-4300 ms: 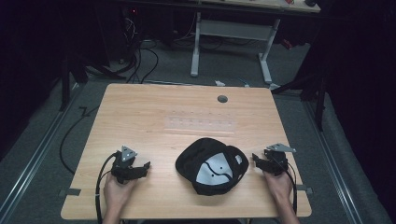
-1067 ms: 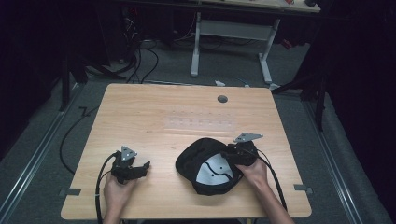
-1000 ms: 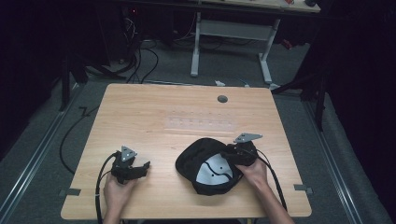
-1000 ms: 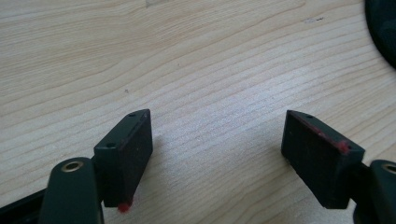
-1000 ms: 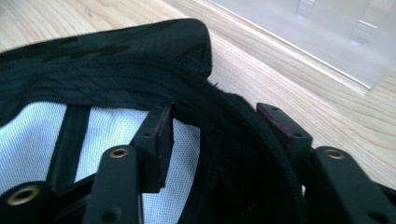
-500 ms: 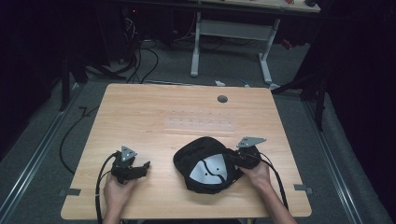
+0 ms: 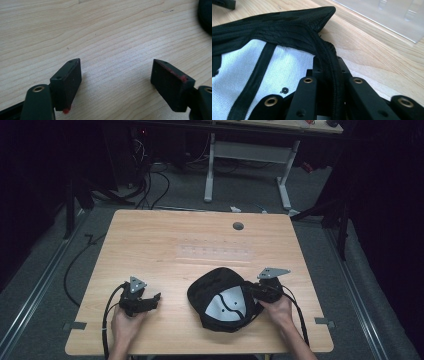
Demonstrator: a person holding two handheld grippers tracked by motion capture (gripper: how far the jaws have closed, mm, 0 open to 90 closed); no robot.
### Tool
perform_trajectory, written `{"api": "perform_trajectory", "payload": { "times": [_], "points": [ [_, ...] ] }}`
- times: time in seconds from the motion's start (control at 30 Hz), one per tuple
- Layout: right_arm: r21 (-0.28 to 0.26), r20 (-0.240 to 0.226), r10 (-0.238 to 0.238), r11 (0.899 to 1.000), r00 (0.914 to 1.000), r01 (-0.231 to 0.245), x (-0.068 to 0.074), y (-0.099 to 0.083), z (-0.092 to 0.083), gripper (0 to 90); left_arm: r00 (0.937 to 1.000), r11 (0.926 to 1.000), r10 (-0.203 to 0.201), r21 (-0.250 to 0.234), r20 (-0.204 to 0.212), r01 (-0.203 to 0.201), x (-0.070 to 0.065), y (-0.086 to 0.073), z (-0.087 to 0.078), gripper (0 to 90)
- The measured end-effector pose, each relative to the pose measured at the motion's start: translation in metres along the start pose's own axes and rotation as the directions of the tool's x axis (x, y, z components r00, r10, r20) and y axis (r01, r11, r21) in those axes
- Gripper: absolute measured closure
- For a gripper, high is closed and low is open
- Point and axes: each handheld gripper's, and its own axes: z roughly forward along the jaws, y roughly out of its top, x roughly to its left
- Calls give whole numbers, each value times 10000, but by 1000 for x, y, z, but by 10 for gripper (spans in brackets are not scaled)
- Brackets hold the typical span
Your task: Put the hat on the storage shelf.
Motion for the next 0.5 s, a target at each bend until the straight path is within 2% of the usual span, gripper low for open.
{"api": "perform_trajectory", "payload": {
  "times": [0.17,0.23,0.43,0.5],
  "points": [
    [-100,-25,429,9990,9991,-429,-1,2,-8,830,10000,10000,-15,4,-48,15,-1,0,0,238],
    [-203,-11,545,9983,9985,-545,-1,3,-12,831,10000,10000,33,9,58,-33,-1,-1,-1,246],
    [-300,123,721,9970,9973,-717,0,6,-20,831,9999,10000,72,31,114,-73,-2,-1,-1,247],
    [-370,140,767,9964,9970,-762,0,7,-22,830,9997,9997,226,-23,133,-225,-3,-2,-2,244]
  ]
}}
